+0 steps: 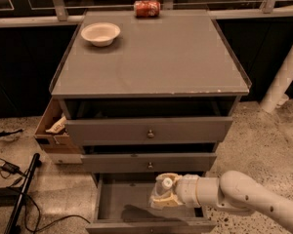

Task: Place blue plastic bottle into bottom drawer

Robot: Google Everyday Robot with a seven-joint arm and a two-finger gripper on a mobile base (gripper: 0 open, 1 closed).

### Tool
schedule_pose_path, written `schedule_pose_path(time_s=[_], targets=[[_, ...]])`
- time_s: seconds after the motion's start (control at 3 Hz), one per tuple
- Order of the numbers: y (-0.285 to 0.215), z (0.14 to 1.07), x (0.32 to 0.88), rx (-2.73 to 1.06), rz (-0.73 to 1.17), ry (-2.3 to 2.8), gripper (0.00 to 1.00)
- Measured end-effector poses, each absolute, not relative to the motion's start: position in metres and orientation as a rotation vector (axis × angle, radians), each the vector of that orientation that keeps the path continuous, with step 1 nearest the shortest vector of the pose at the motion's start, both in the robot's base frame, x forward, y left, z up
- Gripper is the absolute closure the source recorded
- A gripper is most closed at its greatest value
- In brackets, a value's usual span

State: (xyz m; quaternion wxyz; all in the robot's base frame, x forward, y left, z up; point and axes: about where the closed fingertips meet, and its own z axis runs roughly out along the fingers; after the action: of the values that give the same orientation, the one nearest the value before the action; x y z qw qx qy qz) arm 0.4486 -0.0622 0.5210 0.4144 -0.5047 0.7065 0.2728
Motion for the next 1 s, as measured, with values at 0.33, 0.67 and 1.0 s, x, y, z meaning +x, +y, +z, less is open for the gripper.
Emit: schedule_pose_path(time_s=[0.33,0.67,1.0], targets=[[-0.061,0.519,0.447,-1.264,0.695,1.777,1.00],[-0.062,0.508,0.447,-1.286,0.674,1.781,1.00],[-0.061,0.479,0.452,-1.323,0.627,1.743,1.00]])
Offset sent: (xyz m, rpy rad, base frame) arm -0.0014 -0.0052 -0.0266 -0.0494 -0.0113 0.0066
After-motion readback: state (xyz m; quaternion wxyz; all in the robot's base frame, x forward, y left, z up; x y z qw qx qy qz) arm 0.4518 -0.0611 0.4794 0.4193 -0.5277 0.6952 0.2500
